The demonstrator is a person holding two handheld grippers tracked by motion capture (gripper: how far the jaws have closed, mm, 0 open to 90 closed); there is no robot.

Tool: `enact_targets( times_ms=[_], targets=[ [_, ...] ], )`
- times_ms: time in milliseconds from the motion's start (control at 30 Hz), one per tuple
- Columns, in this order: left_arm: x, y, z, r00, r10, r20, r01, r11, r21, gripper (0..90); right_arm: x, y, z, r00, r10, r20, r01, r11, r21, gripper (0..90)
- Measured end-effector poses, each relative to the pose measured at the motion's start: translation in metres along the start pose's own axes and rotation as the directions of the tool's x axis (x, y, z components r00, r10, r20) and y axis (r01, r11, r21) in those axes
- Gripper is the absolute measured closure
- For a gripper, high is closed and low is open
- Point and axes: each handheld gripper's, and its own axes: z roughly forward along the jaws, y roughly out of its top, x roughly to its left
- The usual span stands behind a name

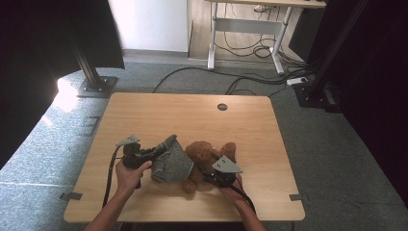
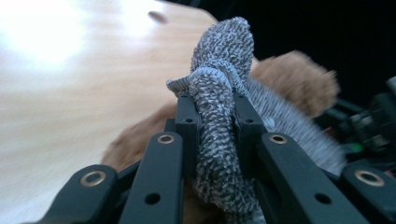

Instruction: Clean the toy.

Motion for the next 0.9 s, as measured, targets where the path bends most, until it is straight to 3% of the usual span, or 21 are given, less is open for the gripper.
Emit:
enact_targets(
  times_ms=[67, 167, 233, 300, 333, 433, 500, 700, 900],
  targets=[
    [-0.012, 0.010, 0.006, 0.9993, 0.022, 0.030, -0.022, 0.9997, 0.004, 76.1, 0.001, 0.000, 0.001, 0.9999, -0.008, 0.007, 0.008, 1.000, 0.000, 37.8],
    [-0.039, 0.019, 0.030, 0.9953, 0.069, 0.068, -0.073, 0.9962, 0.049, 76.0, 0.002, 0.002, 0.003, 0.9998, -0.015, 0.011, 0.015, 1.000, 0.003, 37.9],
    [-0.057, 0.019, 0.054, 0.9919, 0.124, 0.028, -0.126, 0.9851, 0.116, 76.0, 0.001, 0.000, 0.002, 0.9997, -0.022, 0.008, 0.022, 1.000, -0.003, 37.9],
    [-0.058, 0.016, 0.064, 0.9915, 0.130, 0.006, -0.129, 0.9810, 0.145, 76.0, 0.002, -0.001, -0.001, 0.9997, -0.025, 0.009, 0.025, 1.000, -0.006, 37.9],
    [-0.054, 0.014, 0.065, 0.9936, 0.113, -0.005, -0.111, 0.9823, 0.151, 76.0, 0.002, -0.002, -0.002, 0.9997, -0.021, 0.009, 0.021, 1.000, -0.006, 37.9],
    [-0.039, 0.007, 0.053, 0.9958, 0.085, -0.034, -0.079, 0.9849, 0.154, 76.2, 0.001, -0.004, -0.006, 0.9999, -0.009, -0.010, 0.009, 1.000, -0.011, 37.9],
    [-0.029, 0.000, 0.039, 0.9980, 0.058, -0.023, -0.055, 0.9877, 0.147, 76.3, 0.002, -0.004, -0.007, 0.9997, -0.016, -0.020, 0.015, 1.000, -0.013, 37.8],
    [-0.024, -0.008, 0.013, 0.9984, 0.055, -0.013, -0.053, 0.9924, 0.111, 76.3, 0.004, -0.003, -0.009, 0.9992, -0.011, -0.038, 0.010, 1.000, -0.012, 37.6],
    [-0.015, -0.018, -0.006, 0.9999, 0.008, 0.009, -0.008, 0.9968, 0.079, 76.3, 0.002, -0.001, -0.012, 0.9981, 0.004, -0.061, -0.004, 1.000, -0.011, 36.3]
  ],
)
